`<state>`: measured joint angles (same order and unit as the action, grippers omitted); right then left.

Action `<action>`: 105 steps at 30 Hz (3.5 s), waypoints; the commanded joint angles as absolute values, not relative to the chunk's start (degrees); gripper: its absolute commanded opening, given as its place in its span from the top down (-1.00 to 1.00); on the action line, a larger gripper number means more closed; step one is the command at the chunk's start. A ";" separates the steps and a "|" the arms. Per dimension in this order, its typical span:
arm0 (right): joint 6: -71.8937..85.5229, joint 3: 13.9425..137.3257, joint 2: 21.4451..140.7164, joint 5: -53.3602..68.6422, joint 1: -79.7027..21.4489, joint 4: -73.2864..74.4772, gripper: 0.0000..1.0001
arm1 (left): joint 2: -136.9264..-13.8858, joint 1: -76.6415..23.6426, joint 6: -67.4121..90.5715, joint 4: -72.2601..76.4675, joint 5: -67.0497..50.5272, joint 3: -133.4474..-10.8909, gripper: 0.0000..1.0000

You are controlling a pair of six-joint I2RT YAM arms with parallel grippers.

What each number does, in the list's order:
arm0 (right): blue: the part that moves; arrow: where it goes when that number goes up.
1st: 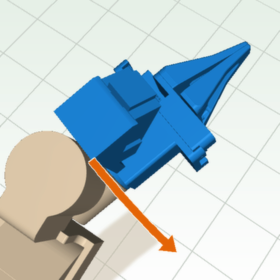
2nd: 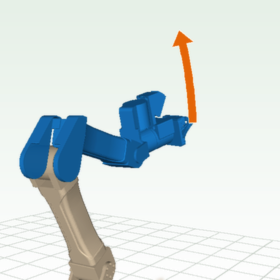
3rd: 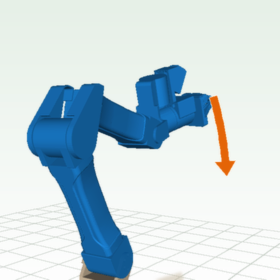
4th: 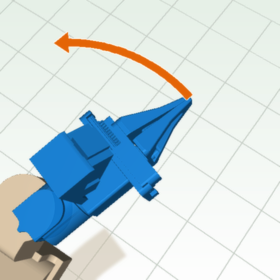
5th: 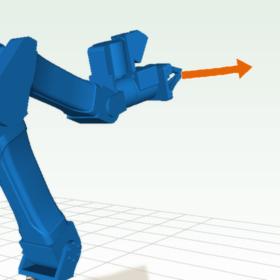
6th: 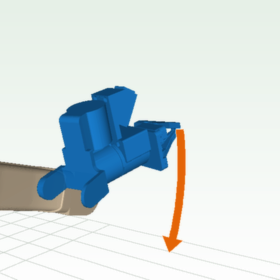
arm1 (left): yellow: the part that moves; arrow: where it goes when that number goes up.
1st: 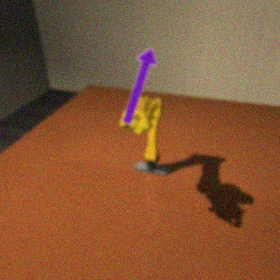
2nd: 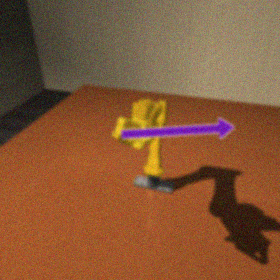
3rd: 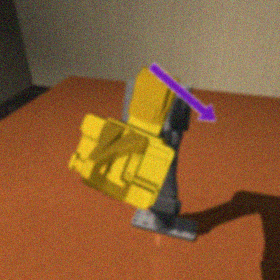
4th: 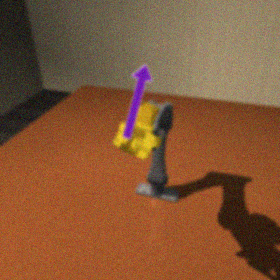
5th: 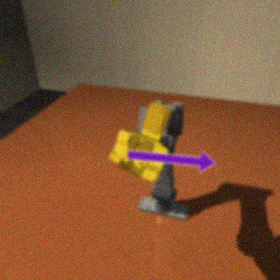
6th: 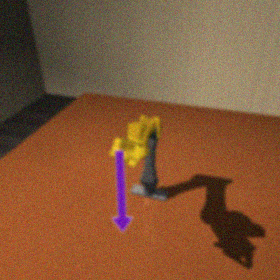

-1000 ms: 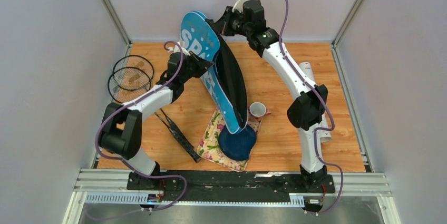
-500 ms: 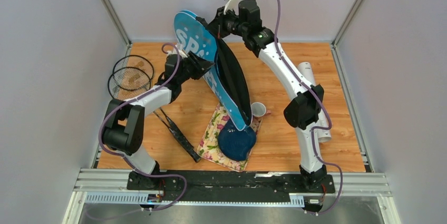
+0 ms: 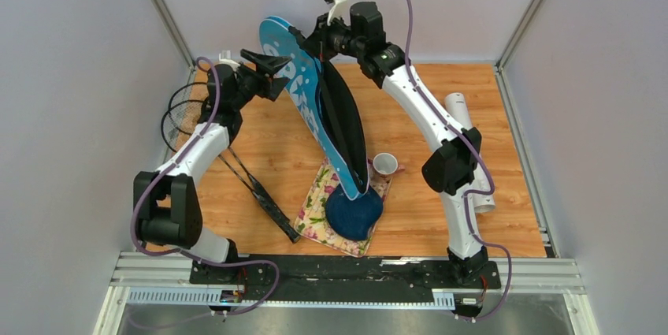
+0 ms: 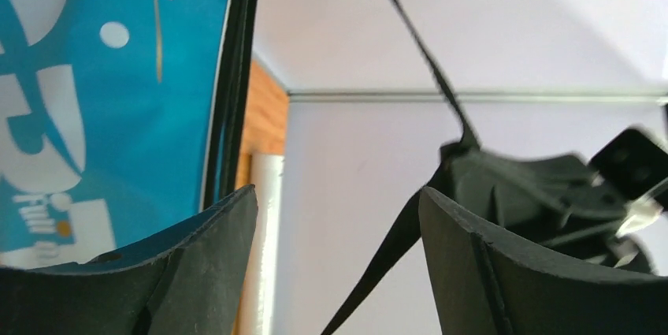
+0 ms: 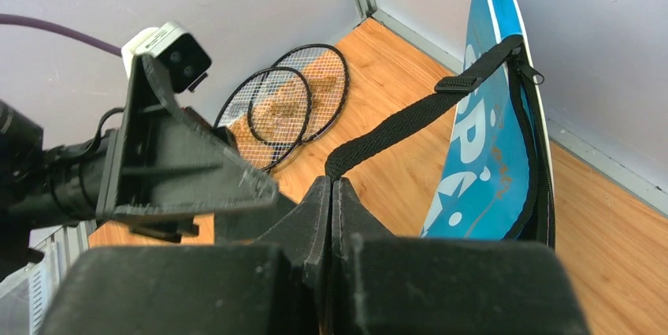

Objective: Pack up the badminton gear

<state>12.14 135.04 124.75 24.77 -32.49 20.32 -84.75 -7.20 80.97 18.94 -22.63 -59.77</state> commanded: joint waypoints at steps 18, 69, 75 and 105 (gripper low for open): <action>6.68 130.97 119.36 26.11 -35.95 18.11 1.00 | -89.75 -8.00 97.30 28.47 -11.35 -66.54 -0.68; 24.17 99.13 113.63 3.35 -35.15 18.46 -0.53 | -88.16 -10.37 96.94 27.95 -15.03 -68.29 1.00; 24.17 106.25 121.80 3.78 -35.42 17.76 -0.53 | -87.63 -10.37 97.21 28.48 -16.17 -67.59 1.00; 56.25 101.15 105.81 -7.20 -34.37 7.46 1.00 | -102.24 -5.45 23.21 -37.11 -25.81 -107.34 0.17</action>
